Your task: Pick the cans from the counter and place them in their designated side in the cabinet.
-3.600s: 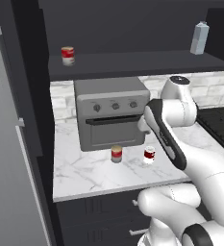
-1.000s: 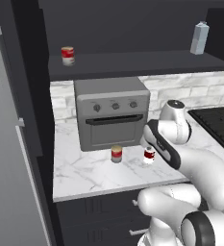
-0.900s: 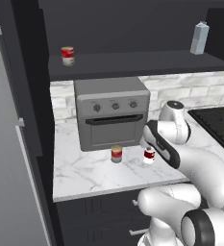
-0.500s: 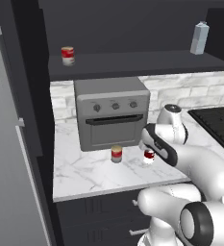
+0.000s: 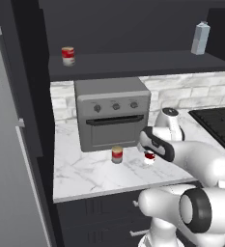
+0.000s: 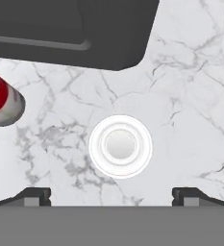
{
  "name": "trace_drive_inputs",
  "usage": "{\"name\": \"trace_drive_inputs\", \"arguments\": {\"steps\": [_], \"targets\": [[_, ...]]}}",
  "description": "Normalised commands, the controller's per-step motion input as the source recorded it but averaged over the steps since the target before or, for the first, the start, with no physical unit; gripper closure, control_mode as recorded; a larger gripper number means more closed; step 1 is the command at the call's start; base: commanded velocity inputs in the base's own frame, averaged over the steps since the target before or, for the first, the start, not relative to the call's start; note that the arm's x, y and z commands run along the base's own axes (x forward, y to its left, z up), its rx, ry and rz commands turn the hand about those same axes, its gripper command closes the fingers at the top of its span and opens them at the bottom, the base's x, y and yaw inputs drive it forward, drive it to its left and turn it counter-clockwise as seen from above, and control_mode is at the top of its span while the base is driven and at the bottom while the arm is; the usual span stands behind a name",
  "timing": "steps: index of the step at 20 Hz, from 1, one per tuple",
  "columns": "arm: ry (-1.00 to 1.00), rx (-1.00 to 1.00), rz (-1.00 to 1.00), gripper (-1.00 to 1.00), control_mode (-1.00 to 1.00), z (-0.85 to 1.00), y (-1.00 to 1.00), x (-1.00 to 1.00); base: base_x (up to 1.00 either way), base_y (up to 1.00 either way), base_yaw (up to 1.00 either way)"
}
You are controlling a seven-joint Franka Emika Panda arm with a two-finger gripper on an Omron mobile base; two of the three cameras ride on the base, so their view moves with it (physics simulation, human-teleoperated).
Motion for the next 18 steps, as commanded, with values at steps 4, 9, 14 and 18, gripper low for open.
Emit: {"name": "trace_drive_inputs", "arguments": {"steps": [4, 9, 14, 18], "targets": [[0.00, 0.00, 0.00, -1.00, -1.00, -0.15, 0.00, 0.14, 0.00, 0.00, 0.00], [0.00, 0.00, 0.00, -1.00, -1.00, -0.16, 0.00, 0.08, 0.00, 0.00, 0.00], [0.01, 0.00, 0.00, -1.00, -1.00, -0.20, -0.01, 0.00, 0.00, 0.00, 0.00], [0.00, 0.00, 0.00, -1.00, -1.00, -0.17, 0.00, 0.00, 0.00, 0.00, 0.00]]}}
